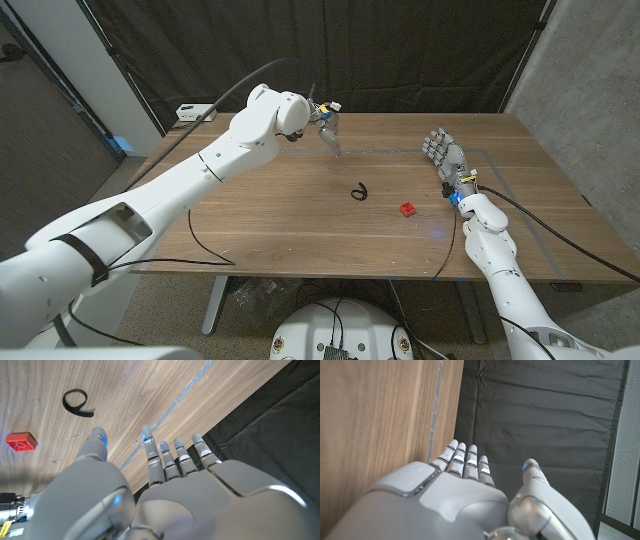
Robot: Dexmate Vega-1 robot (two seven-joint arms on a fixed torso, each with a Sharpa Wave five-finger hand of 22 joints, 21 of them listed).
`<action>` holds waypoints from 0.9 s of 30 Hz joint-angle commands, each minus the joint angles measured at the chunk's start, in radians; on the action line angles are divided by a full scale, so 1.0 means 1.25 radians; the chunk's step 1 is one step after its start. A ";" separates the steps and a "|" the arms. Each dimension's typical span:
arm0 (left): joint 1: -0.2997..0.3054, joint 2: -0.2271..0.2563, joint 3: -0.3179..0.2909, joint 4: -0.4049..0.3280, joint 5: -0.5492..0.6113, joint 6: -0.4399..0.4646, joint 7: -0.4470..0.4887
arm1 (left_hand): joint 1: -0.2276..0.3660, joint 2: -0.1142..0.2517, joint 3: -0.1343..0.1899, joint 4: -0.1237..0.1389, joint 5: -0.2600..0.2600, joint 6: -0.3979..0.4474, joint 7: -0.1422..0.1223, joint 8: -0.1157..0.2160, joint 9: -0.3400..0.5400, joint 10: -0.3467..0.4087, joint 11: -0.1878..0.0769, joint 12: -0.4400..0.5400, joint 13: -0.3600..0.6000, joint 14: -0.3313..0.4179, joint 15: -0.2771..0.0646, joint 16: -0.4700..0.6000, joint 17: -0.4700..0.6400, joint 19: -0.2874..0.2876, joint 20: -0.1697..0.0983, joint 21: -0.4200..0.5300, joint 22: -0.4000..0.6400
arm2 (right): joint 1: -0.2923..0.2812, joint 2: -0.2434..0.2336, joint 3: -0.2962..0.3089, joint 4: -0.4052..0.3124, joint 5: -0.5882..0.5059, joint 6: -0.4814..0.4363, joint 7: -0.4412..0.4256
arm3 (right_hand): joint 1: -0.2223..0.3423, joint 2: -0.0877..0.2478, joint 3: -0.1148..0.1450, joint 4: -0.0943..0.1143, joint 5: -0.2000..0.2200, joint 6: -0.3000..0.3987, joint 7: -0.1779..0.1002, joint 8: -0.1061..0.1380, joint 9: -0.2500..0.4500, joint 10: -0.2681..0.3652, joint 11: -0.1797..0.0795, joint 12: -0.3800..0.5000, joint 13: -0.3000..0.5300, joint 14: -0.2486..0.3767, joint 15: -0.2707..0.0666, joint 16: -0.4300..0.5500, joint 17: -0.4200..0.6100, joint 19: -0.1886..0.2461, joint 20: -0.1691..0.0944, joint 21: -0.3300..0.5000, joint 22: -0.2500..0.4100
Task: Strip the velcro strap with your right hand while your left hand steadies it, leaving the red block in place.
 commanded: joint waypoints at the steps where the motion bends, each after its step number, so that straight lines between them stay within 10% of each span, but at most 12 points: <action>1: 0.062 -0.053 -0.018 0.010 0.103 -0.034 0.012 | 0.028 -0.003 0.001 -0.008 0.008 -0.007 0.006 -0.002 0.000 0.016 -0.005 0.007 0.004 0.012 -0.005 0.008 0.009 0.011 0.002 0.013 0.005 | -0.003 0.000 0.010 0.009 0.010 0.002 0.018 | -0.004 0.000 0.002 0.004 0.004 0.007 -0.002 0.005 0.000 0.004 0.001 0.006 0.001 0.007 0.001 0.000 0.002 0.002 0.004 -0.001 0.003; 16: 0.147 -0.112 -0.029 0.030 0.220 -0.013 0.097 | 0.103 0.015 0.016 -0.009 0.014 0.143 0.019 0.048 -0.016 0.084 -0.044 0.035 0.004 0.066 -0.036 0.032 0.029 0.047 -0.002 0.042 0.010 | -0.021 -0.003 0.025 0.001 0.019 -0.003 0.027 | -0.008 -0.001 0.001 0.006 0.003 0.012 -0.004 0.006 0.000 0.007 0.002 0.006 0.001 0.008 0.002 0.000 0.002 0.003 0.004 -0.003 0.003; 27: 0.169 -0.140 -0.022 0.060 0.282 -0.021 0.115 | 0.084 0.004 0.002 0.006 0.009 0.119 0.030 0.041 -0.011 0.077 -0.034 0.033 0.004 0.063 -0.029 0.029 0.034 0.048 -0.005 0.047 0.011 | -0.015 -0.003 0.033 0.022 0.025 0.003 0.045 | -0.012 -0.001 0.001 0.009 0.003 0.017 -0.006 0.006 0.000 0.009 0.002 0.006 0.001 0.009 0.002 0.000 0.002 0.003 0.005 -0.004 0.003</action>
